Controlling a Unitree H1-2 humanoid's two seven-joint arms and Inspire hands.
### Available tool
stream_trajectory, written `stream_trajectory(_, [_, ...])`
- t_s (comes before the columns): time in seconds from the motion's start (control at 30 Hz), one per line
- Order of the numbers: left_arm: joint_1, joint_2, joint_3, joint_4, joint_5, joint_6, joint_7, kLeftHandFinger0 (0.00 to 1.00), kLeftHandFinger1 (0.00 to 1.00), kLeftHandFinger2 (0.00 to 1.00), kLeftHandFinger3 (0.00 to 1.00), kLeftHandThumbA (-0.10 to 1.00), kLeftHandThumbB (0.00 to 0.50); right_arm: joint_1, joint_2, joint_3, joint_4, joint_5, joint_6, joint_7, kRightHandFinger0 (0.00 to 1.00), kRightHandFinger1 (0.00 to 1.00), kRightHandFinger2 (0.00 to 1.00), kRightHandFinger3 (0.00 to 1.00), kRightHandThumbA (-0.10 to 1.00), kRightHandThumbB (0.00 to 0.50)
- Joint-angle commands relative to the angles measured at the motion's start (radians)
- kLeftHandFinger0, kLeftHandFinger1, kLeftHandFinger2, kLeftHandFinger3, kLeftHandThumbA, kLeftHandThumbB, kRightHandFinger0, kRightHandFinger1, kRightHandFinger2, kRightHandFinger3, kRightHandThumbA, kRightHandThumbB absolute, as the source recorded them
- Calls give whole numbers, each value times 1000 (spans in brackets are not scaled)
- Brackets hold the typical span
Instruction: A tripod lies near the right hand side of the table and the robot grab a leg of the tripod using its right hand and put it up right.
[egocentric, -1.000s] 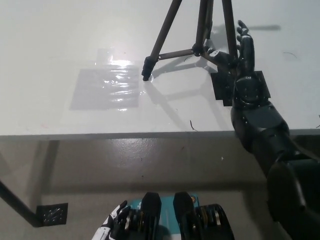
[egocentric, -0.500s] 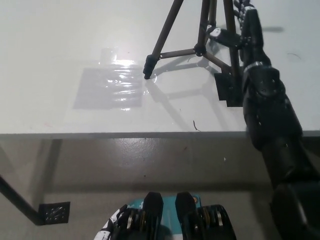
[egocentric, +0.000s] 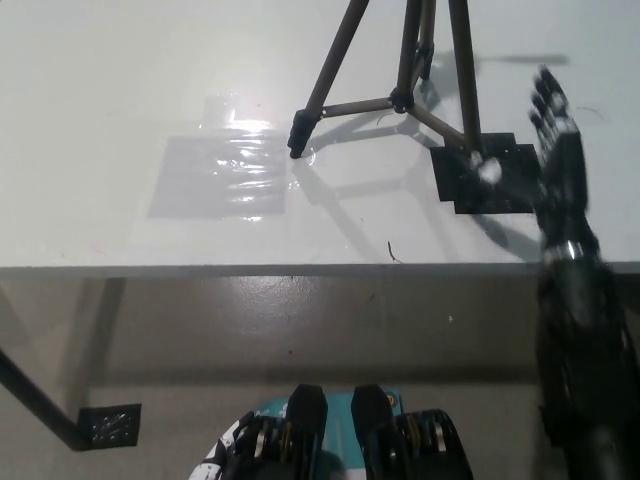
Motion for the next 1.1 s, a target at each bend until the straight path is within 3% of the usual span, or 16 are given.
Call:
stream_trajectory(0.0, [13,31,4,-43,-13,-27,-27,1000,1000,1000,1000,1000,500,402,-130,250,-1223,204,-154,177,1000,1000,1000,1000,658,500])
stream_trajectory(0.07, [11,30,6,-39,-16,-30,-26,1000,1000,1000,1000,1000,500,513,-105,329,-1295,221,-139,170,1000,1000,1000,1000,591,500])
stream_trajectory(0.1, [10,30,7,-34,-20,-36,-26,1000,1000,1000,1000,1000,500,562,-88,367,-1296,187,-190,173,1000,1000,1000,1000,575,500])
stream_trajectory(0.13, [9,26,7,-26,-21,-46,-23,1000,1000,1000,1000,1000,500,614,-29,405,-1304,134,-178,158,1000,1000,1000,1000,648,390])
stream_trajectory(0.17, [8,26,7,-24,-21,-49,-22,1000,1000,1000,1000,1000,500,636,-4,421,-1309,112,-171,152,1000,1000,1000,1000,695,378])
stream_trajectory(0.2, [10,24,7,-22,-22,-49,-22,1000,1000,1000,1000,1000,500,730,82,435,-1299,-67,-238,137,1000,1000,1000,1000,938,144])
stream_trajectory(0.23, [10,26,7,-17,-26,-56,-24,1000,1000,1000,1000,1000,500,777,87,507,-1279,-173,-286,104,1000,1000,1000,1000,1000,325])
stream_trajectory(0.27, [9,26,7,-16,-27,-54,-25,1000,1000,1000,1000,1000,500,824,99,543,-1270,-146,-291,125,1000,1000,1000,1000,1000,357])
stream_trajectory(0.3, [6,28,6,-17,-28,-53,-28,1000,1000,1000,1000,1000,500,821,21,537,-1232,-199,-291,97,1000,1000,1000,1000,1000,460])
stream_trajectory(0.33, [7,27,6,-20,-28,-51,-27,1000,1000,1000,1000,1000,500,904,-20,526,-1155,-100,-291,118,1000,1000,1000,1000,1000,498])
stream_trajectory(0.47, [7,22,4,-18,-30,-55,-27,1000,1000,1000,1000,1000,500,873,-99,559,-960,-73,-291,80,1000,1000,1000,1000,992,500])
stream_trajectory(0.63, [2,26,6,-12,-32,-65,-26,1000,1000,1000,1000,1000,500,795,-146,584,-515,-237,-291,-222,1000,1000,1000,1000,1000,493])
stream_trajectory(0.67, [0,26,5,-11,-33,-65,-26,1000,1000,1000,1000,1000,500,788,-156,598,-506,-243,-291,-248,1000,1000,1000,1000,1000,383])
stream_trajectory(0.7, [1,25,3,-16,-35,-59,-28,1000,1000,1000,1000,1000,500,763,-142,576,-379,-212,-291,-264,1000,1000,1000,1000,1000,499])
stream_trajectory(0.8, [-4,24,3,-8,-33,-64,-25,1000,1000,1000,1000,1000,500,725,-147,590,-249,-193,-291,-311,1000,1000,1000,1000,1000,500])
stream_trajectory(1.07, [-5,21,5,-13,-33,-66,-17,1000,1000,1000,1000,1000,500,713,-135,565,-217,-60,-291,-234,1000,1000,1000,1000,1000,500])
